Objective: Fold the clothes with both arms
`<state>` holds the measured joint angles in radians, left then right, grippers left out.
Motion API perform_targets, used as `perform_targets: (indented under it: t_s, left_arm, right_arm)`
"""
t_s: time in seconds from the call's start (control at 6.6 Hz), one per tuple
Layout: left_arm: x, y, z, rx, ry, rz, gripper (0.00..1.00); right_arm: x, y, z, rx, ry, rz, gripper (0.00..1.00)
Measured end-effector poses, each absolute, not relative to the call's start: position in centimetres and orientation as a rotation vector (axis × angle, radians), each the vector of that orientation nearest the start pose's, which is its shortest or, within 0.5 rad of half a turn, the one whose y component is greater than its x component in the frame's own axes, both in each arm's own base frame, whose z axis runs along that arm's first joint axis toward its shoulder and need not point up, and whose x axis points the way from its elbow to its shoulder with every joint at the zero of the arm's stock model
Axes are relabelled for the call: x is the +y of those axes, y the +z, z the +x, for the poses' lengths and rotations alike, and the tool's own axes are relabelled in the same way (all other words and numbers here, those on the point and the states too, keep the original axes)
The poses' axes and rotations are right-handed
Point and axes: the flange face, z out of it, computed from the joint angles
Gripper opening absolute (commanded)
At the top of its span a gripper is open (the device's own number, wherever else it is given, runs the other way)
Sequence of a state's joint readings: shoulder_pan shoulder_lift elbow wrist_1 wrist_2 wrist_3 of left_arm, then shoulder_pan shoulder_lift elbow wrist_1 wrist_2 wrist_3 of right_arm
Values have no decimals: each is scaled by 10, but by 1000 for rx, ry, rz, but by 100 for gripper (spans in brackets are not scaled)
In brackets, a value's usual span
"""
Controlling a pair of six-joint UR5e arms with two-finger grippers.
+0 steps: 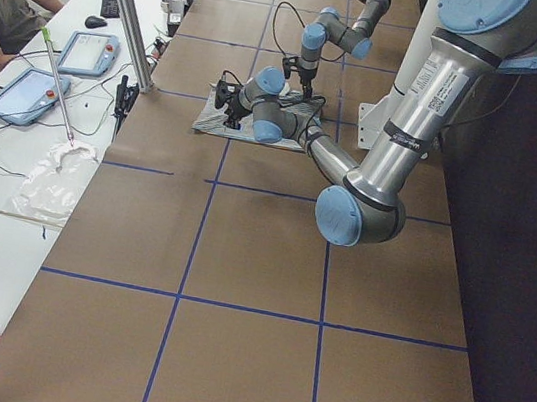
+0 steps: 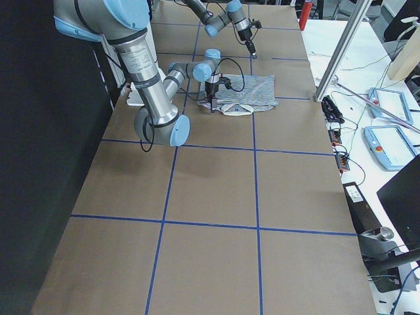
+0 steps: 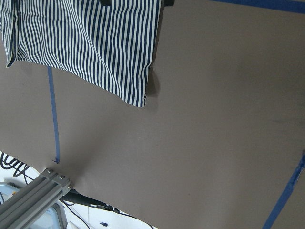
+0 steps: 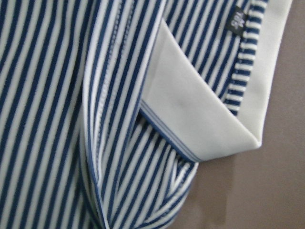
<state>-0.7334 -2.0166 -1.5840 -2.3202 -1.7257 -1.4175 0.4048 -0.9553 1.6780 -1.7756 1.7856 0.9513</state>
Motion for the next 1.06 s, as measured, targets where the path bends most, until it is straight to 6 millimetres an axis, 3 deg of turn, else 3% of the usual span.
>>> perform_targets:
  t_s: [0.45,0.61,0.76,1.06]
  left_arm:
    - [-530,309,411,1160,-413,400,47]
    - [-530,307,410,1164,-413,402,47]
    - [-529,303,408,1170,-412,406,47]
    - [-527,299,405,1177,-411,410,47]
  right_arm:
    - [-362,327,-512,-552,-284,67,100]
    - [-369,313,-510,-571,-272,83,100]
    - [-388,287,-520,-595,-251,105,100]
    - [-430,244,-564,-612,-204,120,100]
